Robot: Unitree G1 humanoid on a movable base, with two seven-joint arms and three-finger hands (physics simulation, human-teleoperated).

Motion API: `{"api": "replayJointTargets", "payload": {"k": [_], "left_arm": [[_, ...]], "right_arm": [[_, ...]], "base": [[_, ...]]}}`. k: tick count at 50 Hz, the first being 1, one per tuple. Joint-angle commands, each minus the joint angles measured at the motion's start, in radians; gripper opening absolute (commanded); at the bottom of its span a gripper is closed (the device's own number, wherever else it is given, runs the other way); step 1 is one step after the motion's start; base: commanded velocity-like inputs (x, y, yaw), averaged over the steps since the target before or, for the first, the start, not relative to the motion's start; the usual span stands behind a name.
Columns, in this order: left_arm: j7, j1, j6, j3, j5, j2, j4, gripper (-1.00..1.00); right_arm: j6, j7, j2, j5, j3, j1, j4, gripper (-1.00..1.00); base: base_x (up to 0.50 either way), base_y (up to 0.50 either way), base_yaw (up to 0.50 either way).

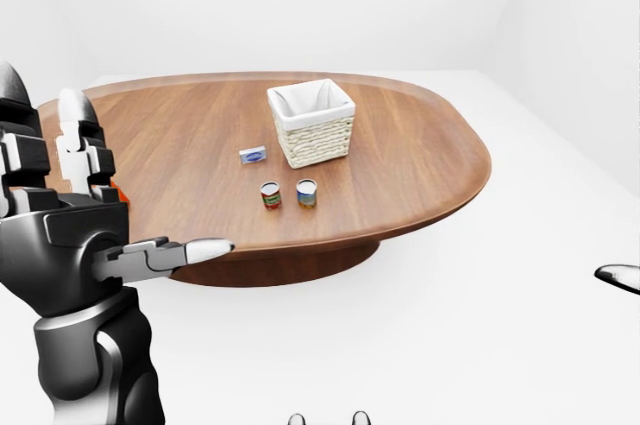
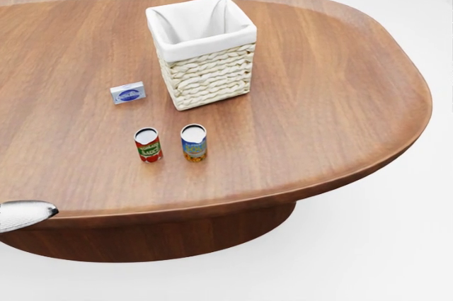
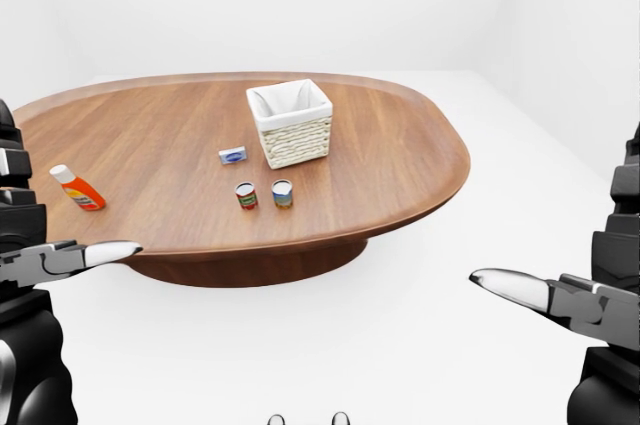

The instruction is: Pick up the tomato sauce, and put it in the basket.

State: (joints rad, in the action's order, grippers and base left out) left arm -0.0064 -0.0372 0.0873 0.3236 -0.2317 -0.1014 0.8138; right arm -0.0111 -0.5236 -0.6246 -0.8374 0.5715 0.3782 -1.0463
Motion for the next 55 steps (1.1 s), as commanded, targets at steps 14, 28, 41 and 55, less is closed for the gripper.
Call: {"api": "replayJointTargets", "payload": {"k": [14, 28, 41, 55], "left_arm": [[-0.005, 0.007, 0.0, -0.011, 0.013, 0.006, -0.011, 1.0], [-0.006, 0.008, 0.0, -0.013, 0.015, 0.008, -0.013, 1.0], [-0.008, 0.01, 0.0, -0.015, 0.018, 0.009, -0.025, 1.0], [-0.01, 0.011, 0.0, -0.014, 0.016, 0.009, -0.025, 1.0]], "right_arm": [[-0.019, 0.002, 0.013, 0.056, -0.037, -0.005, -0.001, 1.0], [-0.027, 0.0, -0.001, 0.063, -0.052, -0.014, -0.001, 1.0], [-0.031, 0.018, 0.029, 0.081, -0.061, -0.018, -0.001, 1.0], [-0.025, 0.006, 0.018, 0.084, -0.074, -0.021, -0.001, 1.0]], "base": [[0.0, -0.01, 0.0], [0.36, 0.0, 0.0], [0.5, 0.0, 0.0], [0.5, 0.0, 0.0]]}}
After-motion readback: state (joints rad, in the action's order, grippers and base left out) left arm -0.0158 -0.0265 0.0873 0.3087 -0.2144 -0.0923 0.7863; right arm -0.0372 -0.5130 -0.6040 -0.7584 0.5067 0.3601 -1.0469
